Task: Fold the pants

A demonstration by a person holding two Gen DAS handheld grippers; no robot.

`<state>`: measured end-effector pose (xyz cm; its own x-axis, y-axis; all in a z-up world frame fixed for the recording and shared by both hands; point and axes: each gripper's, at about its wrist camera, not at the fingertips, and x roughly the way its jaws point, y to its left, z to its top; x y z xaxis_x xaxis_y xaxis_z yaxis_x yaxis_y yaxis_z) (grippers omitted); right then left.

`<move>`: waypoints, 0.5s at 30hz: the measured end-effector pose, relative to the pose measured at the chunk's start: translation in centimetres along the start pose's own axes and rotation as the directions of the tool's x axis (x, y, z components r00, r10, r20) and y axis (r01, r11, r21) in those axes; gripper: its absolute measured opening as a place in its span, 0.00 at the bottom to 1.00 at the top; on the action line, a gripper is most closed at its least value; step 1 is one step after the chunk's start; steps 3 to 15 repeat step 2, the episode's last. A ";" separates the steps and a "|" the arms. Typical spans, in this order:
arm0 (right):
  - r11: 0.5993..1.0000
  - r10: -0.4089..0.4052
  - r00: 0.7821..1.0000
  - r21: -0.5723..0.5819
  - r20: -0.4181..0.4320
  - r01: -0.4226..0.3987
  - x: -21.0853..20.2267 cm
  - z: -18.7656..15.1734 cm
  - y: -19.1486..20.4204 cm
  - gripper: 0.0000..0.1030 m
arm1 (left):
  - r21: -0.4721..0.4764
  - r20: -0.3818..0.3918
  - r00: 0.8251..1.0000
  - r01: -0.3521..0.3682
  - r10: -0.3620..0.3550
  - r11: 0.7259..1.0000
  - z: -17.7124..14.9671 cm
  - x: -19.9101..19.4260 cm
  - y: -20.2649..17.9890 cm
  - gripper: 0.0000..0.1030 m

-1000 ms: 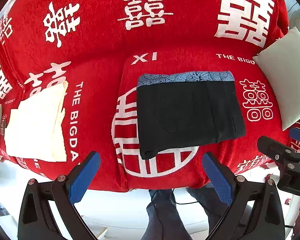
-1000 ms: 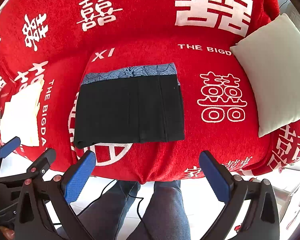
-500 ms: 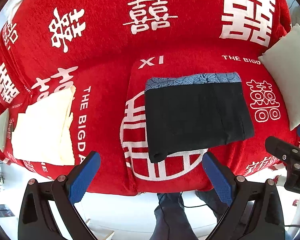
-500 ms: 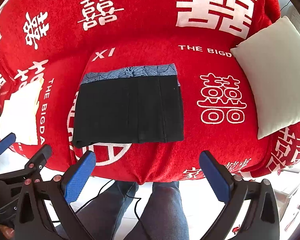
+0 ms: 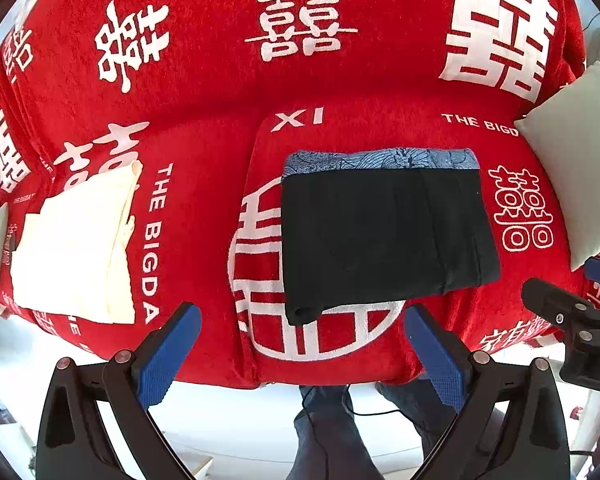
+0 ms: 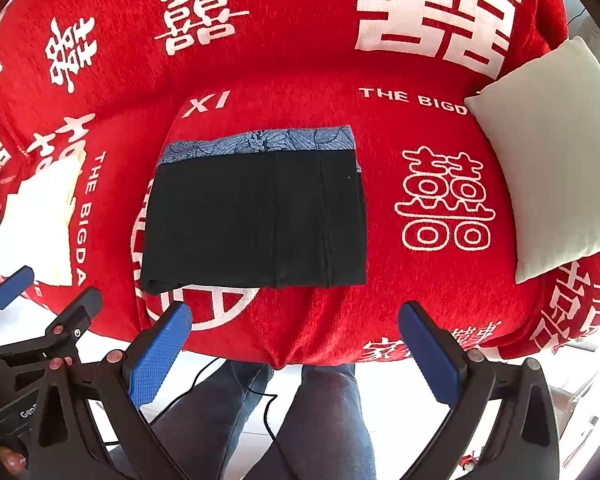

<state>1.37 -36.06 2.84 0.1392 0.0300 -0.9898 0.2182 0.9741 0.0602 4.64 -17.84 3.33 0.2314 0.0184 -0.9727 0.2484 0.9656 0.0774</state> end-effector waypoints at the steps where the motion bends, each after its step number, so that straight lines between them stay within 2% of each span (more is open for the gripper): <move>1: 1.000 0.001 1.000 0.000 -0.002 -0.001 0.1 0.1 0.0 1.00 | 0.002 0.000 1.000 0.000 0.000 1.000 0.0 0.0 -0.1 0.99; 15: 1.000 0.002 1.000 -0.001 -0.002 -0.002 0.1 0.1 0.0 1.00 | 0.002 -0.001 1.000 0.000 0.000 1.000 0.0 0.0 -0.1 0.99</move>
